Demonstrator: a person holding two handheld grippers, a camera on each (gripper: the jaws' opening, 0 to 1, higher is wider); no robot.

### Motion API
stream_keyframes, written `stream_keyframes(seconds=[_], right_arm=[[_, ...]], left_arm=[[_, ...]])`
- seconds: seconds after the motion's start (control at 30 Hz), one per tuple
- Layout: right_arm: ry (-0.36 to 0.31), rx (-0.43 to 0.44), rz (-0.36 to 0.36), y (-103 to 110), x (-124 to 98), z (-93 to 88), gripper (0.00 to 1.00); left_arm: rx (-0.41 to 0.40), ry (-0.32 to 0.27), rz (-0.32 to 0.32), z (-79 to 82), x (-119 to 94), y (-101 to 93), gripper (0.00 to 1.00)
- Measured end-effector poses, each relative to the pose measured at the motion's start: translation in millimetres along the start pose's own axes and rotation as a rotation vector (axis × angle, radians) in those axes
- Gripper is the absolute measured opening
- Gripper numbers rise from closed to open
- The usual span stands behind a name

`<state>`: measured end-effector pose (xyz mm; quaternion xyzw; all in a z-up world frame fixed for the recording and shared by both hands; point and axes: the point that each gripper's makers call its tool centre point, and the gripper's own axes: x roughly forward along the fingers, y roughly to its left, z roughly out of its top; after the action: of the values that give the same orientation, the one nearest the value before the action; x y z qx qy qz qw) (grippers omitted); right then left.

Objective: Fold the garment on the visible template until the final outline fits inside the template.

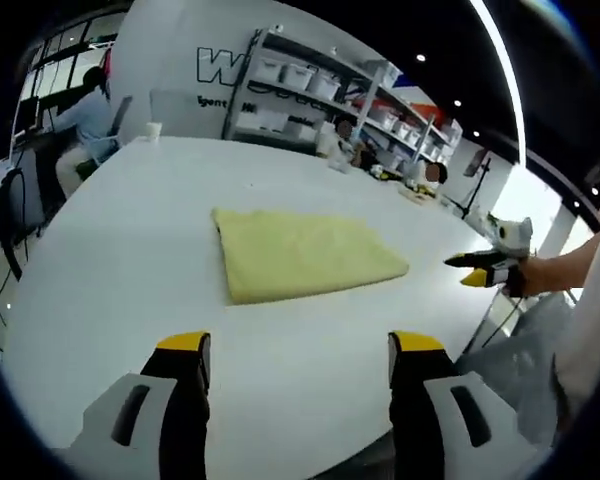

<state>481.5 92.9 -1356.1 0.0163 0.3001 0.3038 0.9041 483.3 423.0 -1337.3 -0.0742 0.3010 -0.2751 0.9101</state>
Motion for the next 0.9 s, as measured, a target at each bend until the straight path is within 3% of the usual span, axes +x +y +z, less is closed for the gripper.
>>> stream_keyframes(seconds=[0.1, 0.17, 0.27, 0.4, 0.57, 0.7, 0.77, 0.9], right_arm=[[-0.009, 0.046, 0.007, 21.3, -8.4, -3.5, 0.79], [-0.012, 0.046, 0.018, 39.6, -13.3, -5.1, 0.87], [-0.012, 0.042, 0.023, 59.2, -18.6, -6.2, 0.91], [-0.024, 0.055, 0.029, 83.1, -23.9, -1.3, 0.95], [-0.083, 0.045, -0.067, 87.4, -29.8, 17.3, 0.99], [-0.095, 0.054, -0.091, 91.8, -30.3, 21.3, 0.99], [-0.090, -0.012, -0.100, 94.2, -28.1, 21.3, 0.99], [-0.094, 0.003, -0.104, 92.9, -26.2, 19.5, 0.99]], left_arm=[[0.089, -0.009, 0.021, 8.2, -6.2, -10.2, 0.81], [0.077, -0.031, 0.041, 12.8, -12.4, -13.7, 0.90], [0.051, -0.074, 0.077, 19.3, -26.0, -11.5, 0.90], [0.046, -0.075, 0.086, 12.7, -40.6, -15.6, 0.92], [0.040, -0.122, 0.090, 24.8, -50.1, -14.4, 0.96], [0.026, -0.130, 0.079, 20.9, -51.7, -13.1, 0.99], [0.023, -0.153, 0.062, 21.5, -53.0, -17.5, 0.99], [0.029, -0.154, 0.070, 17.7, -52.9, -15.3, 0.99]])
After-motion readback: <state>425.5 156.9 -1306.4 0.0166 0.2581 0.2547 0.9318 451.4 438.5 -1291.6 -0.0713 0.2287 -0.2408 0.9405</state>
